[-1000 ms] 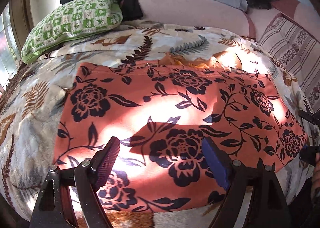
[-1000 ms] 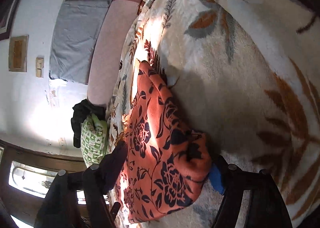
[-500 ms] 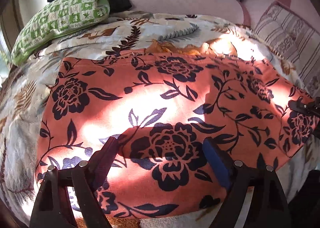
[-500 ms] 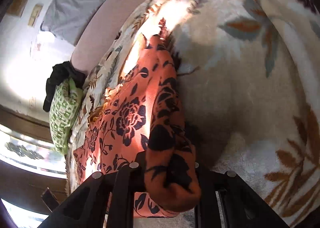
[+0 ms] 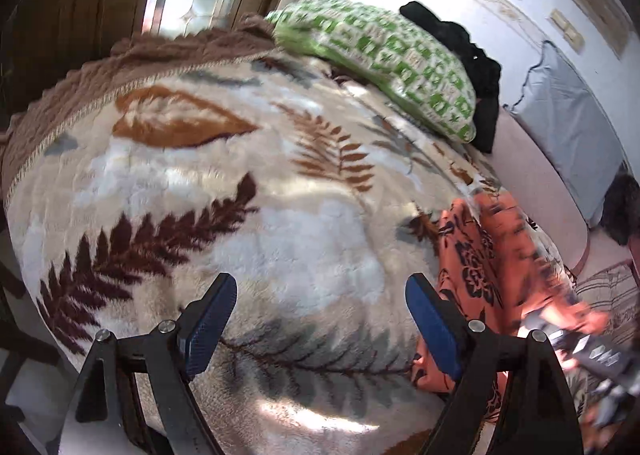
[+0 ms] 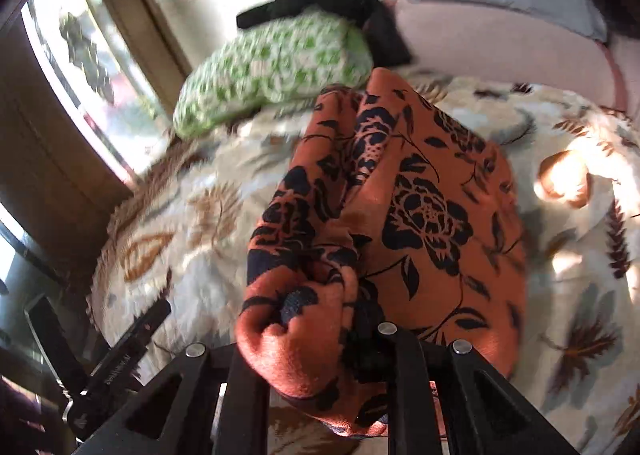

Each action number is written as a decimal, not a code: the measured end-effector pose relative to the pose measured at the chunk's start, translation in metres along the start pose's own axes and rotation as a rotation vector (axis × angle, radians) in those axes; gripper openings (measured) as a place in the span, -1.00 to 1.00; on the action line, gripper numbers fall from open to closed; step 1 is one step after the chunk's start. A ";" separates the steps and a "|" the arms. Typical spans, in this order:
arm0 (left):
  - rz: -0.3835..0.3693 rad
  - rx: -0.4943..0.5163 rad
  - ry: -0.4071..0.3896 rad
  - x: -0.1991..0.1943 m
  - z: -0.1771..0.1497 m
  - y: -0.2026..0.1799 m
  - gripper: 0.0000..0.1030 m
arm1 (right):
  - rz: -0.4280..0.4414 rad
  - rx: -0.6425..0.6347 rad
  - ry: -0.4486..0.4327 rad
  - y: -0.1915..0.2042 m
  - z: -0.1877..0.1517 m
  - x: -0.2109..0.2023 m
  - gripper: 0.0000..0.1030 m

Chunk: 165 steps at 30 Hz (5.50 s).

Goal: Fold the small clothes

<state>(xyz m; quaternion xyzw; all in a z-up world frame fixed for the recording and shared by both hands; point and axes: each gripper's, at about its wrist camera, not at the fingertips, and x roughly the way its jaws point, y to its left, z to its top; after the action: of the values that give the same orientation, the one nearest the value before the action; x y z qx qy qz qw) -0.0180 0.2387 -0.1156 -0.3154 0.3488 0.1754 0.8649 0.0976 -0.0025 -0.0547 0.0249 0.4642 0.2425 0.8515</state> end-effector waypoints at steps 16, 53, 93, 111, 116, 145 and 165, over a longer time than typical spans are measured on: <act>-0.059 0.040 -0.045 -0.011 0.001 -0.002 0.66 | 0.237 -0.055 0.068 0.041 -0.042 0.039 0.81; -0.145 0.456 0.333 0.088 0.026 -0.195 0.19 | 0.318 0.522 -0.142 -0.220 -0.076 -0.046 0.81; -0.059 0.457 0.343 0.124 0.016 -0.183 -0.58 | 0.671 0.624 0.145 -0.184 0.032 0.086 0.81; -0.070 0.505 0.227 0.118 0.005 -0.177 -0.56 | 0.755 0.702 0.112 -0.233 0.080 0.095 0.85; -0.086 0.484 0.236 0.117 0.008 -0.175 -0.56 | 0.856 0.605 0.170 -0.178 0.021 0.048 0.85; -0.074 0.550 0.246 0.067 -0.037 -0.154 -0.19 | 0.544 0.646 0.262 -0.201 -0.068 0.053 -0.22; -0.132 0.535 0.232 0.068 -0.037 -0.146 -0.19 | 0.330 0.400 0.176 -0.200 -0.001 0.053 -0.40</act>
<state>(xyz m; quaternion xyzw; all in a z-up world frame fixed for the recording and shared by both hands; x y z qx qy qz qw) 0.0877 0.1116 -0.1223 -0.1164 0.4578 -0.0166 0.8812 0.1986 -0.1555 -0.1503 0.2469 0.5646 0.2825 0.7351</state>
